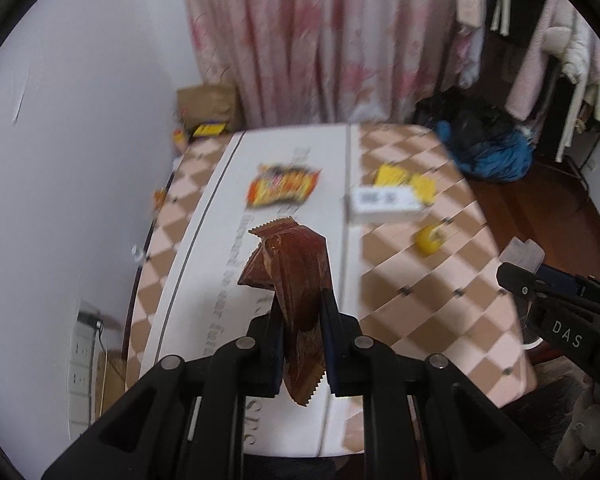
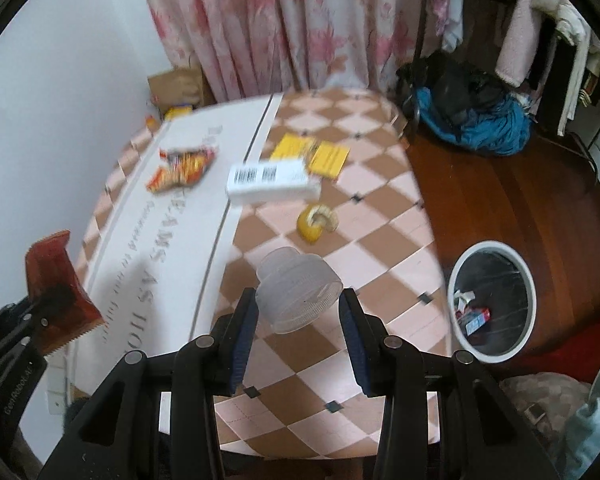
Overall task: Collect trash
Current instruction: 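Carry the wrapper and plastic cup over the bin with both tools, then open both tools to drop the wrapper and cup into the bin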
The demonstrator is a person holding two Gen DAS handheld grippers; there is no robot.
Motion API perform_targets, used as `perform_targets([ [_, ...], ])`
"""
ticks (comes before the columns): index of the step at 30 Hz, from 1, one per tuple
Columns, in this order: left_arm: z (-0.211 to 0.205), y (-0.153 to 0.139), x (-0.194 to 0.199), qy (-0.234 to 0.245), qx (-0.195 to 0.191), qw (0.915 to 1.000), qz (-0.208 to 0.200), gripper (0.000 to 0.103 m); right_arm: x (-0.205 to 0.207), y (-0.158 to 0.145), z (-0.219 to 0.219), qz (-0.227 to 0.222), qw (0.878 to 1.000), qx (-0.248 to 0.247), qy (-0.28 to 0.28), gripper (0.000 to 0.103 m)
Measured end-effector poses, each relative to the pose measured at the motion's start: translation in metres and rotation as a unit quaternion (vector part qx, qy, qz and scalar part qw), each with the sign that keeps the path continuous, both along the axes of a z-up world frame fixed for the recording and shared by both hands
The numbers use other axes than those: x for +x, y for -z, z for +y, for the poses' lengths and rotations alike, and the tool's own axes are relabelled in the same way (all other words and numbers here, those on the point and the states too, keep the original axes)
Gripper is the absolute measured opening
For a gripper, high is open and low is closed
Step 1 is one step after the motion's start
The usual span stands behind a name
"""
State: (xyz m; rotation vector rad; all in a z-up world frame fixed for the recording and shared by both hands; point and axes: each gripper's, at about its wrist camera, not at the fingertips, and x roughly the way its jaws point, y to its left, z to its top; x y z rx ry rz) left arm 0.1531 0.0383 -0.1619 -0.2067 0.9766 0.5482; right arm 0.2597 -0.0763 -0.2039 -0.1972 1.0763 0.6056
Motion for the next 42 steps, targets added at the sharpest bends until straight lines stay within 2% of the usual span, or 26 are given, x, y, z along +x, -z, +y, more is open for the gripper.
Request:
perform_targets([
  [4, -0.03, -0.023, 0.028, 0.033, 0.003, 0.9992, -0.022, 0.012, 0.016, -0.03, -0.032, -0.012, 0.999, 0.025, 0.019, 0.043],
  [8, -0.064, -0.032, 0.064, 0.069, -0.003, 0.9971, -0.033, 0.012, 0.041, -0.052, -0.08, -0.023, 0.997, 0.041, 0.053, 0.044],
  [11, -0.1, -0.03, 0.101, 0.105, -0.013, 0.9938, -0.034, 0.012, 0.062, -0.059, -0.122, -0.026, 0.995, 0.043, 0.084, 0.043],
  [15, -0.148, -0.016, 0.148, 0.15, -0.033, 0.9876, -0.029, 0.012, 0.092, -0.049, -0.182, -0.018, 0.991, 0.034, 0.127, 0.043],
  [19, -0.199, 0.013, 0.197, 0.193, -0.06, 0.9793, -0.011, 0.012, 0.123, -0.02, -0.244, -0.003, 0.986, 0.004, 0.168, 0.043],
  [22, -0.234, 0.045, 0.229, 0.219, -0.085, 0.972, 0.014, 0.013, 0.148, 0.016, -0.29, 0.028, 0.98, -0.014, 0.198, 0.043],
  [25, -0.253, 0.086, 0.262, 0.227, -0.144, 0.962, 0.046, 0.013, 0.171, 0.054, -0.322, 0.064, 0.974, -0.019, 0.217, 0.043],
  [28, -0.259, 0.13, 0.292, 0.226, -0.226, 0.9436, 0.087, 0.013, 0.19, 0.094, -0.344, 0.112, 0.967, -0.005, 0.23, 0.043],
  [30, -0.262, 0.152, 0.306, 0.223, -0.26, 0.9334, 0.107, 0.013, 0.202, 0.124, -0.354, 0.144, 0.96, -0.002, 0.241, 0.043],
  [32, -0.266, 0.173, 0.32, 0.223, -0.275, 0.9263, 0.13, 0.014, 0.213, 0.152, -0.361, 0.167, 0.955, -0.01, 0.245, 0.043],
  [35, -0.273, 0.188, 0.332, 0.225, -0.287, 0.9194, 0.147, 0.018, 0.224, 0.187, -0.367, 0.195, 0.949, -0.02, 0.249, 0.043],
  [36, -0.275, 0.19, 0.334, 0.225, -0.29, 0.9181, 0.149, 0.03, 0.228, 0.198, -0.369, 0.203, 0.947, -0.024, 0.249, 0.043],
  [37, -0.277, 0.192, 0.337, 0.227, -0.289, 0.9174, 0.154, 0.049, 0.23, 0.205, -0.366, 0.209, 0.945, -0.026, 0.249, 0.044],
  [38, -0.278, 0.194, 0.338, 0.227, -0.286, 0.9181, 0.155, 0.058, 0.234, 0.214, -0.366, 0.216, 0.944, -0.028, 0.249, 0.044],
  [39, -0.279, 0.194, 0.339, 0.225, -0.285, 0.9188, 0.154, 0.076, 0.238, 0.22, -0.365, 0.221, 0.943, -0.029, 0.248, 0.044],
  [40, -0.279, 0.195, 0.338, 0.222, -0.286, 0.9193, 0.154, 0.089, 0.239, 0.225, -0.364, 0.226, 0.942, -0.032, 0.246, 0.044],
  [41, -0.279, 0.195, 0.338, 0.217, -0.281, 0.9214, 0.159, 0.092, 0.241, 0.231, -0.362, 0.231, 0.941, -0.036, 0.246, 0.047],
  [42, -0.278, 0.195, 0.336, 0.214, -0.279, 0.9225, 0.159, 0.093, 0.245, 0.236, -0.36, 0.235, 0.94, -0.037, 0.246, 0.062],
])
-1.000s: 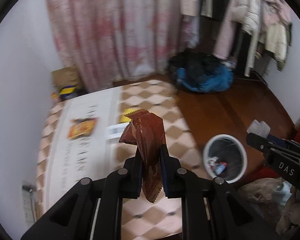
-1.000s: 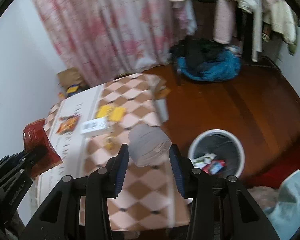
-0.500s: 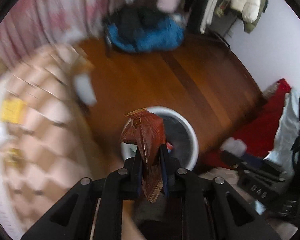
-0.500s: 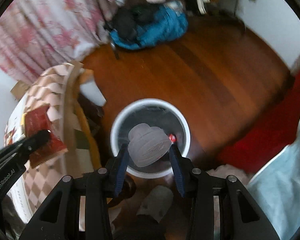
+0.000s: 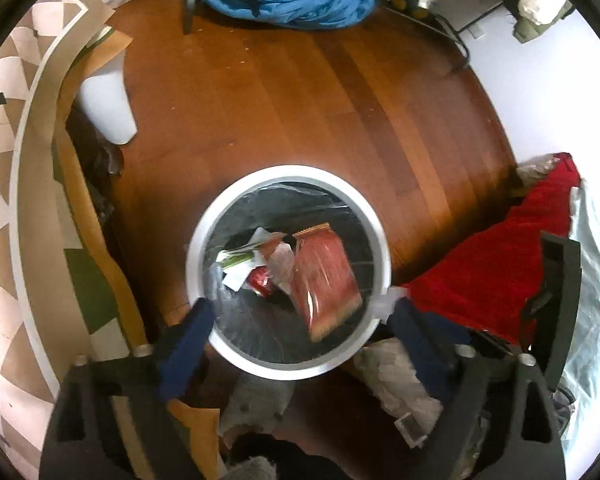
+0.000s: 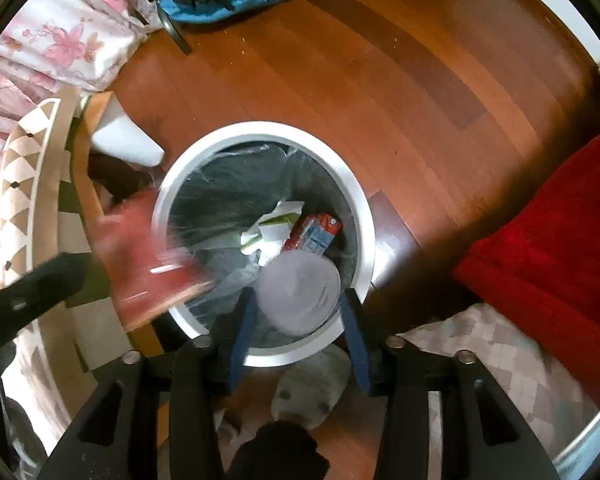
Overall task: Collect trash
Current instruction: 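Open both tools to drop the wrapper and cup into the bin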
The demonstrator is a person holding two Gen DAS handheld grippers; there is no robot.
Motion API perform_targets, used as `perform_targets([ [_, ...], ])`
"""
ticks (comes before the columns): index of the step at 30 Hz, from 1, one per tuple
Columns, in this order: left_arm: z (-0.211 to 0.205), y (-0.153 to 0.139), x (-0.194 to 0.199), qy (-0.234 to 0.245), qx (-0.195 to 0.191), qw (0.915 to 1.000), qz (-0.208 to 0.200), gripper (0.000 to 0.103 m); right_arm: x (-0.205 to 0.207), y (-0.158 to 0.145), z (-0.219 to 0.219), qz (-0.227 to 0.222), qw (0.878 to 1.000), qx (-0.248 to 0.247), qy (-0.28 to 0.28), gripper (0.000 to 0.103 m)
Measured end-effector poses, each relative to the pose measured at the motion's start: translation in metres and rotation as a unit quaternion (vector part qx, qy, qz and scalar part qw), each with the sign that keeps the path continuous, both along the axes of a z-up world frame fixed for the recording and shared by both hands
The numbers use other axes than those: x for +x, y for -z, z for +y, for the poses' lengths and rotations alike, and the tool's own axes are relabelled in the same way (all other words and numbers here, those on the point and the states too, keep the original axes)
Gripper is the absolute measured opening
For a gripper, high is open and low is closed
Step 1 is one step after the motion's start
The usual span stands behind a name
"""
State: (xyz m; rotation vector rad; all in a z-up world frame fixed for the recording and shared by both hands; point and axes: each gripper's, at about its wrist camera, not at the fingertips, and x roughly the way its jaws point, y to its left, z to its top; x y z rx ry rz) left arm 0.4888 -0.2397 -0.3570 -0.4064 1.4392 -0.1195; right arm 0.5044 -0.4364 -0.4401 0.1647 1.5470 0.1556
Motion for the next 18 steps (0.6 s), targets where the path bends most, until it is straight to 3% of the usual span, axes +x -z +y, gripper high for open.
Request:
perform_targets([
  [2, 0.006, 0.001, -0.004, -0.006, 0.018, 0.9998, 0.003, 0.093, 0.001, 0.006, -0.002, 0.004, 1.0, 0.001, 0.004, 0.084],
  [4, 0.01, 0.001, -0.006, -0.009, 0.046, 0.9989, 0.0, 0.093, 0.002, 0.008, -0.004, 0.005, 1.0, -0.002, 0.006, 0.088],
  [6, 0.012, 0.0, -0.009, -0.007, 0.079, 0.9969, -0.005, 0.094, 0.001, 0.008, -0.003, 0.007, 1.0, -0.009, 0.003, 0.103],
  [9, 0.011, -0.003, -0.015, 0.005, 0.138, 0.9903, -0.012, 0.094, -0.002, 0.004, 0.0, 0.008, 0.999, -0.042, -0.002, 0.103],
  [12, 0.009, -0.003, -0.022, 0.009, 0.156, 0.9877, -0.013, 0.094, -0.007, -0.001, 0.005, 0.006, 0.996, -0.088, -0.013, 0.103],
  [18, 0.006, -0.012, -0.027, 0.016, 0.175, 0.9841, -0.023, 0.094, -0.015, -0.015, -0.001, 0.005, 0.995, -0.103, -0.009, 0.103],
])
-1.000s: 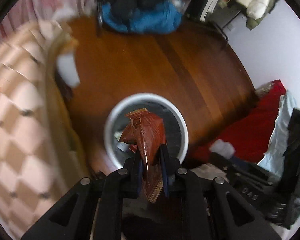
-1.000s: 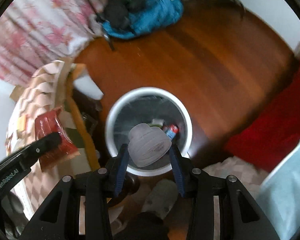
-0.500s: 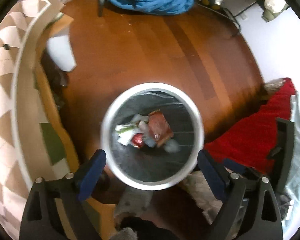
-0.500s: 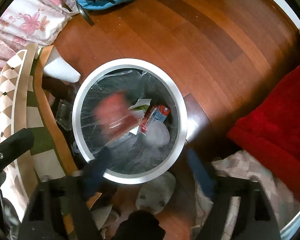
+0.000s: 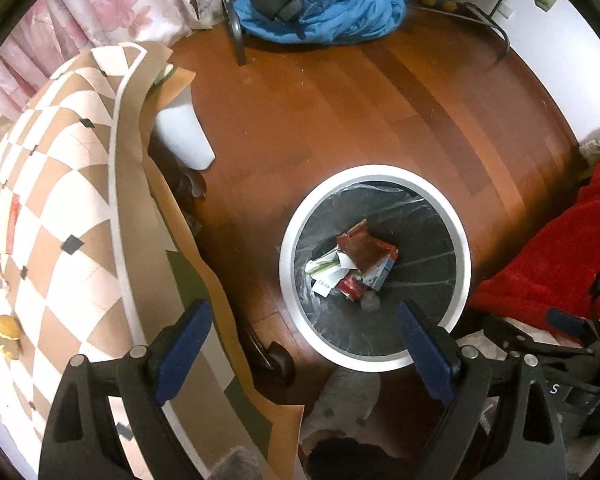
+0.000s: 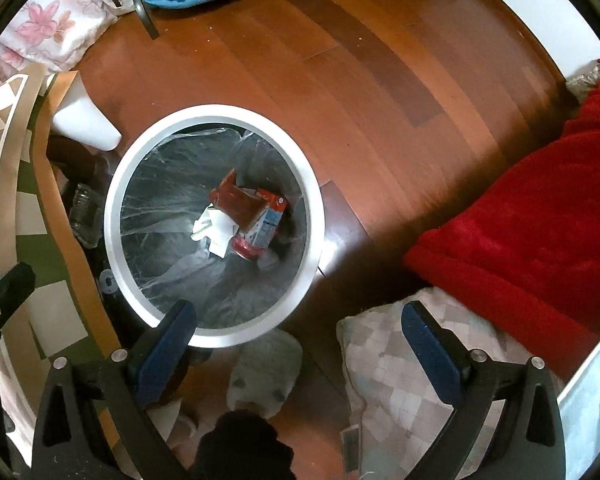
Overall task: Collect trash
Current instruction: 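Open both tools to drop the wrapper and cup into the bin, then grasp the orange snack bag with left tool while right tool grasps lemon peel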
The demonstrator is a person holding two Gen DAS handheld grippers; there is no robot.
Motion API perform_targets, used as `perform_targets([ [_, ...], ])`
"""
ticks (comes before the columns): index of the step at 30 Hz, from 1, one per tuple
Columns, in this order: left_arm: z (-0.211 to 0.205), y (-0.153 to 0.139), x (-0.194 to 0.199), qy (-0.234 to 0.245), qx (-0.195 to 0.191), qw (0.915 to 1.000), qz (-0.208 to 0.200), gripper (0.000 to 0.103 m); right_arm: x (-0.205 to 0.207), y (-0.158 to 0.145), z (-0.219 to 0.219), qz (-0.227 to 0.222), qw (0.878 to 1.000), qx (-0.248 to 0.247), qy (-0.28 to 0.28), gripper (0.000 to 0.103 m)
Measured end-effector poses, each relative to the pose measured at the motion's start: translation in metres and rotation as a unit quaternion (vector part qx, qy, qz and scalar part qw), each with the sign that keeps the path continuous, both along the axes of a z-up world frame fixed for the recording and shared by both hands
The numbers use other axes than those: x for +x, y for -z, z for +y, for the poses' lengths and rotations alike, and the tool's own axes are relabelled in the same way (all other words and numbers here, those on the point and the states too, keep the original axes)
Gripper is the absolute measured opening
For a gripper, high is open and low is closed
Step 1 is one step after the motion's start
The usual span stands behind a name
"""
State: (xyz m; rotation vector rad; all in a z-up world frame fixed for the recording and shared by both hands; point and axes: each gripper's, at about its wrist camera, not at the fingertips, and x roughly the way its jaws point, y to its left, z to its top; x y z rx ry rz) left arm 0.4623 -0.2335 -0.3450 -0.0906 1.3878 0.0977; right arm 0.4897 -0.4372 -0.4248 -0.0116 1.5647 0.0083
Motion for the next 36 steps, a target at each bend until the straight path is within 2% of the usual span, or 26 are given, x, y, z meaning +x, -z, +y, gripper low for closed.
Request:
perform_targets([
  [7, -0.003, -0.035, -0.014, 0.007, 0.012, 0.9992, -0.036, 0.094, -0.014, -0.033, -0.001, -0.021, 1.0, -0.002, 0.0, 0.103],
  [17, 0.006, -0.098, -0.047, -0.006, 0.01, 0.9957, -0.092, 0.094, -0.043, -0.118, 0.007, -0.085, 0.996, 0.009, -0.013, 0.103],
  [24, 0.021, -0.153, -0.077, -0.021, 0.024, 0.989, -0.144, 0.094, -0.066, -0.179, 0.011, -0.131, 0.991, 0.026, -0.004, 0.103],
  [29, 0.061, -0.184, -0.107, -0.06, 0.017, 0.9833, -0.171, 0.094, -0.089, -0.228, 0.036, -0.174, 0.983, 0.064, -0.014, 0.103],
  [31, 0.088, -0.188, -0.126, -0.077, 0.034, 0.9807, -0.176, 0.094, -0.097, -0.239, 0.054, -0.18, 0.98, 0.083, -0.023, 0.103],
  [34, 0.145, -0.178, -0.16, -0.12, 0.062, 0.9774, -0.163, 0.094, -0.112, -0.248, 0.098, -0.176, 0.976, 0.12, -0.05, 0.103],
  [36, 0.183, -0.16, -0.182, -0.154, 0.078, 0.9749, -0.141, 0.094, -0.121, -0.244, 0.138, -0.166, 0.973, 0.142, -0.074, 0.103],
])
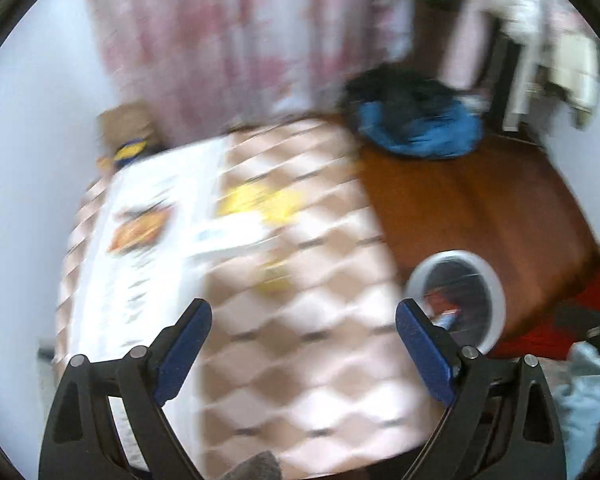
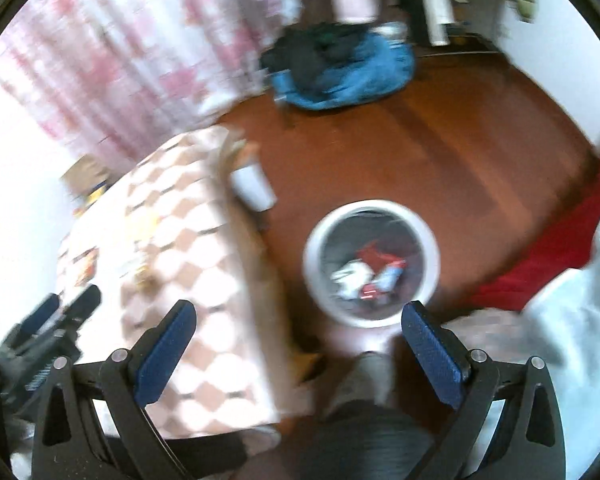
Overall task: Collect trash
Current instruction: 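Grasp the orange snack bag with left tool while right tool grasps lemon peel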
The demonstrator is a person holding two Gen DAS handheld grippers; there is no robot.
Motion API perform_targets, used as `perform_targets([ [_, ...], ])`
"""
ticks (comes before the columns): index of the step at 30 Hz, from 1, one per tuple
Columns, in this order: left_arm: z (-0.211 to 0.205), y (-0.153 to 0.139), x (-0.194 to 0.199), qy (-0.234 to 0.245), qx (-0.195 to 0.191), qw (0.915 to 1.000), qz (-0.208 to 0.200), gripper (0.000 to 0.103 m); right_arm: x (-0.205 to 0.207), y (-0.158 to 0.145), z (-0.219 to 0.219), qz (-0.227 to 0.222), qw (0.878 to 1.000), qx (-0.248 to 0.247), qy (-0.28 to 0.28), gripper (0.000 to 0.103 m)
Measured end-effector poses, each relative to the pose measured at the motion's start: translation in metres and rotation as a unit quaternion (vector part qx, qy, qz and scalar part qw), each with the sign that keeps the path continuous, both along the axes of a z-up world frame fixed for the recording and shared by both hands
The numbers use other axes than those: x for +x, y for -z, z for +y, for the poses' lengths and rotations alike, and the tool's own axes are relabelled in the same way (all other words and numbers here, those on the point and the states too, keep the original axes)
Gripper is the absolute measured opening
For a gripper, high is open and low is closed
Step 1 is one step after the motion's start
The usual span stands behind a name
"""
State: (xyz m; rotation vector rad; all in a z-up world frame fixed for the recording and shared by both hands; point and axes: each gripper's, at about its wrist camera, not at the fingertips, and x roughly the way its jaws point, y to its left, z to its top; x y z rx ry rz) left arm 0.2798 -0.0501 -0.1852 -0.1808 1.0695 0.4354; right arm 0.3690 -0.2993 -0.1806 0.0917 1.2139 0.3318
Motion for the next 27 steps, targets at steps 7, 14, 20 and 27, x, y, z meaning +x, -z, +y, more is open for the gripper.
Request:
perform_targets([
  [7, 0.136, 0.064, -0.065, -0.129, -0.01, 0.9894, 0.066, 0.094, -0.011, 0.061, 0.157, 0.053, 0.995, 0.028, -0.079, 0.093],
  [14, 0.218, 0.089, -0.073, -0.166, -0.028, 0.983, 0.075, 0.094, 0.014, 0.14, 0.257, 0.104, 0.991, 0.0, -0.087, 0.075],
  [20, 0.268, 0.089, -0.049, -0.177, -0.087, 0.9794, 0.042, 0.094, 0.023, 0.165, 0.298, 0.115, 0.99, -0.004, -0.083, 0.043],
  [27, 0.31, 0.112, -0.017, -0.2, -0.241, 0.9496, -0.001, 0.093, 0.03, 0.154, 0.302, 0.082, 0.994, -0.028, -0.07, 0.034],
])
